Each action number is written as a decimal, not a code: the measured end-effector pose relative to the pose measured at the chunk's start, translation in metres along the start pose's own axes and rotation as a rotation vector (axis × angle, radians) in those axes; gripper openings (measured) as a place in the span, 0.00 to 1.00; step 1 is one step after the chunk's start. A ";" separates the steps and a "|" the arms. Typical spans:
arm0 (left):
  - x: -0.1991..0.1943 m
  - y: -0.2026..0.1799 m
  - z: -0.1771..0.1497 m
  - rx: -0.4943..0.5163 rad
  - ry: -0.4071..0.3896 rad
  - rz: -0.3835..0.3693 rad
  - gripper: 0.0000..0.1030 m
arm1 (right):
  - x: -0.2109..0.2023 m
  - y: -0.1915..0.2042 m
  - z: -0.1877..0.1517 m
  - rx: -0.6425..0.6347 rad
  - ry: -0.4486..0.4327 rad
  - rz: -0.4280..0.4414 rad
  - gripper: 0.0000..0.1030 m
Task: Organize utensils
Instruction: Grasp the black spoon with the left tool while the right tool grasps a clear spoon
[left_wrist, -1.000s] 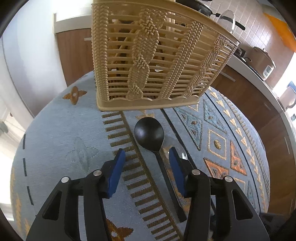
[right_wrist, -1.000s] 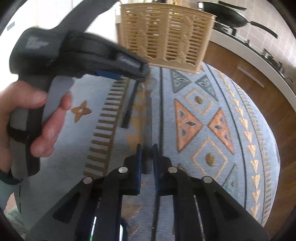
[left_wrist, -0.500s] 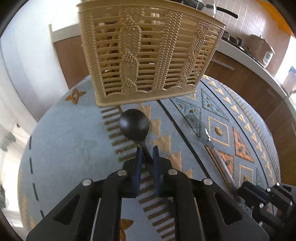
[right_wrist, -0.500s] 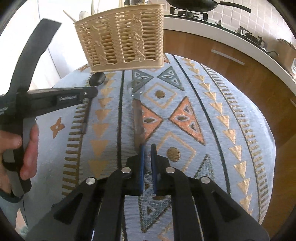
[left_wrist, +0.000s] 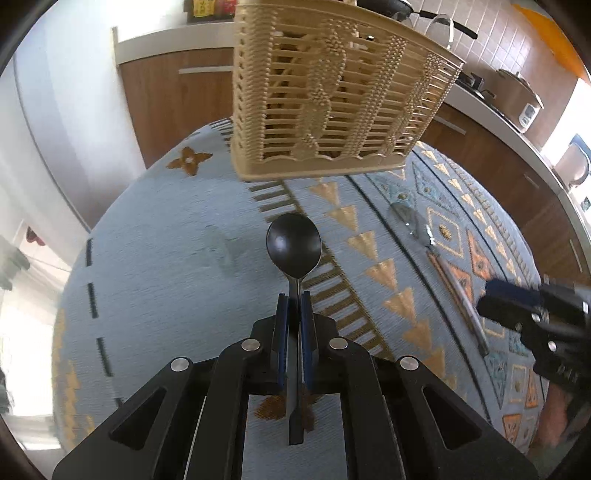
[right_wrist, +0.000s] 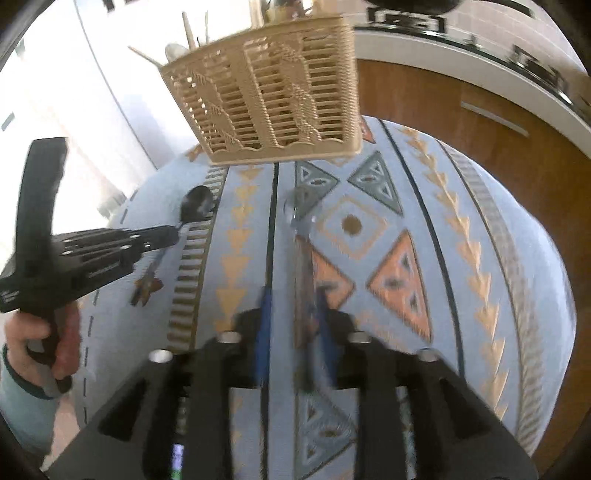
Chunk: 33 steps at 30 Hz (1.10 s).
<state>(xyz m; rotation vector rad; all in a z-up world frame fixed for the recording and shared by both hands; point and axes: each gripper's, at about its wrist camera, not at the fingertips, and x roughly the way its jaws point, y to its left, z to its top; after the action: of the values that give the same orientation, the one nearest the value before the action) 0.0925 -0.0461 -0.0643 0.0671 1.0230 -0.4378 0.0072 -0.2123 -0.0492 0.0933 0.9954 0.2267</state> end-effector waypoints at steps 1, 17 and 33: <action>-0.002 0.006 -0.001 0.005 0.004 0.004 0.05 | 0.003 0.001 0.007 -0.014 0.008 0.002 0.51; 0.013 0.009 0.028 0.144 0.212 -0.014 0.29 | 0.052 -0.014 0.063 -0.017 0.266 0.008 0.32; -0.004 -0.007 0.026 0.146 0.101 0.055 0.04 | 0.047 0.006 0.053 -0.021 0.246 -0.044 0.10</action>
<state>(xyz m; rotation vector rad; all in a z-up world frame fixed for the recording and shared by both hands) 0.1091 -0.0584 -0.0462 0.2492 1.0842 -0.4624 0.0757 -0.1944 -0.0581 0.0242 1.2381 0.2113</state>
